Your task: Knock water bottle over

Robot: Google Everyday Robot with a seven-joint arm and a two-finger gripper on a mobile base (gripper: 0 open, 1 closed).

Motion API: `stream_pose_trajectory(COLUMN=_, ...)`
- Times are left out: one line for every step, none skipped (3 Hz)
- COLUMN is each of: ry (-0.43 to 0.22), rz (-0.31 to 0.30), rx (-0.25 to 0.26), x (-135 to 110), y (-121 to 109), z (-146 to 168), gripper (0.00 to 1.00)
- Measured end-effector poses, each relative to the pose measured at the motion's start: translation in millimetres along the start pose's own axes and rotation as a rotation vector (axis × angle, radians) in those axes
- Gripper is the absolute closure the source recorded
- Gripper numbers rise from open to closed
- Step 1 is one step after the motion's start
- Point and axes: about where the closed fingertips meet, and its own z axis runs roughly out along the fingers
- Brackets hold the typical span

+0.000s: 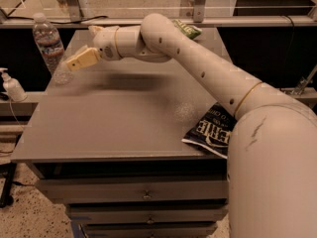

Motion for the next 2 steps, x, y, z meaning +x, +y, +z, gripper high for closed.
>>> stream_pose_trajectory(ry=-0.049, rz=0.033, rx=-0.016, x=-11, y=11, z=16, gripper=0.00)
stream_pose_trajectory(ry=-0.076, rz=0.054, rx=-0.029, x=-20, y=18, z=28, gripper=0.00)
